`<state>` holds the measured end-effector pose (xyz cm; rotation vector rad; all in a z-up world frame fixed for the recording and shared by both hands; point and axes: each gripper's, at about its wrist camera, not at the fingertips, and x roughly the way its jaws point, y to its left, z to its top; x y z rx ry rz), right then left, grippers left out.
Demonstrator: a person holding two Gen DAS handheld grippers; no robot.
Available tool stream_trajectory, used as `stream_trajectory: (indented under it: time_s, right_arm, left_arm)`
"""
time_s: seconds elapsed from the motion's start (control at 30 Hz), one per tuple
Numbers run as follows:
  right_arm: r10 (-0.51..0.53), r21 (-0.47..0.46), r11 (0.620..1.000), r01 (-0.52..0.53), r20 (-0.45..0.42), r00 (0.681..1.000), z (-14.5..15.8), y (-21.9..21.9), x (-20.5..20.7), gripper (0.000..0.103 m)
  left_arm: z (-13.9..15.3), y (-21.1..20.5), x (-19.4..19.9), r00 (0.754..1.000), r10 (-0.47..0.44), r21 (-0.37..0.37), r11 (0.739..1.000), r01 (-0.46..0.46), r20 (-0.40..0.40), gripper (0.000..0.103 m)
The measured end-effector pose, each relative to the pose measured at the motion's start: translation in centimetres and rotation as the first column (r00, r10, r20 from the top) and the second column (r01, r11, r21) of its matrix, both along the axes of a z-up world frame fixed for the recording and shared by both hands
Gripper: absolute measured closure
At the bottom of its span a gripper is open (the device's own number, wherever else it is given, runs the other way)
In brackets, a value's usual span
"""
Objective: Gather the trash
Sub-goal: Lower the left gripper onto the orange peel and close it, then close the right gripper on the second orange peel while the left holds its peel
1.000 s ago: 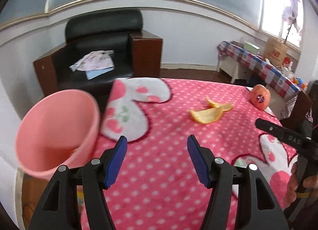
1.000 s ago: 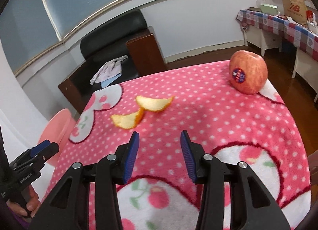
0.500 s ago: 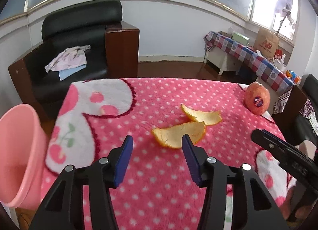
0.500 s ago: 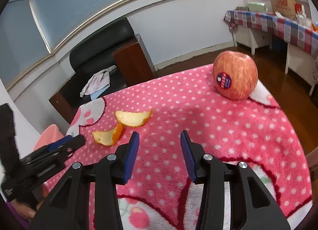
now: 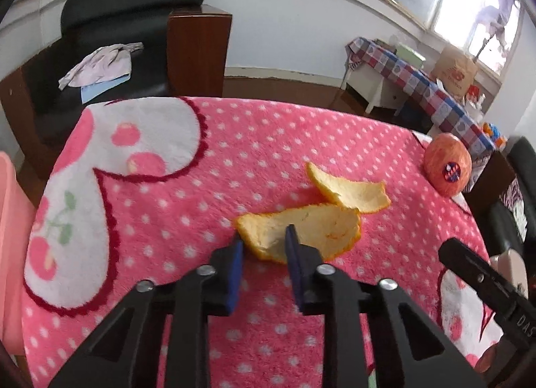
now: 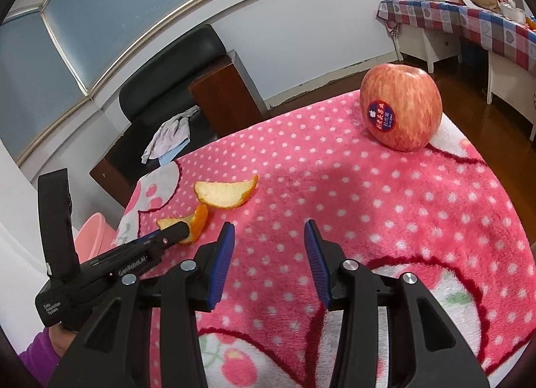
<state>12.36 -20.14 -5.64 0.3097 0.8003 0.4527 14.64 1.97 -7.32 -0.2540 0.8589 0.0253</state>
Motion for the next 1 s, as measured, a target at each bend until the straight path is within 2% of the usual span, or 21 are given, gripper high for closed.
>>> stream_trajectory:
  time_s: [0.1, 0.2, 0.5, 0.67, 0.77, 1.0]
  right_arm:
    - [0.012, -0.008, 1.0, -0.012, 0.002, 1.0, -0.1, 0.4, 0.0, 0.059]
    - [0.023, -0.017, 1.0, -0.023, 0.009, 1.0, 0.0, 0.8, -0.2, 0.059]
    - [0.063, -0.031, 0.998, -0.063, 0.008, 0.998, 0.4, 2.1, -0.2, 0.059]
    - [0.096, -0.038, 0.995, -0.096, -0.008, 0.995, 1.6, 4.2, 1.2, 0.059]
    - [0.08, -0.093, 0.993, -0.079, 0.011, 0.997, 1.8, 5.6, 2.3, 0.059]
    - [0.038, -0.115, 0.992, -0.041, -0.033, 0.999, 0.1, 7.1, 4.1, 0.059]
  left_arm:
    - [0.3, 0.5, -0.3, 1.0, 0.003, -0.031, 1.0, -0.003, 0.009, 0.095]
    - [1.1, 0.8, -1.2, 1.0, 0.011, -0.04, 0.999, -0.01, 0.029, 0.097]
    - [3.5, 2.2, -5.7, 0.996, 0.034, -0.024, 0.999, -0.032, 0.079, 0.098]
    - [4.2, 3.0, -7.8, 0.993, 0.054, -0.009, 0.999, -0.053, 0.102, 0.098]
    - [4.4, 3.4, -8.8, 0.992, 0.059, -0.01, 0.998, -0.058, 0.111, 0.097]
    - [4.4, 4.1, -9.9, 0.991, 0.067, -0.006, 0.998, -0.067, 0.118, 0.098]
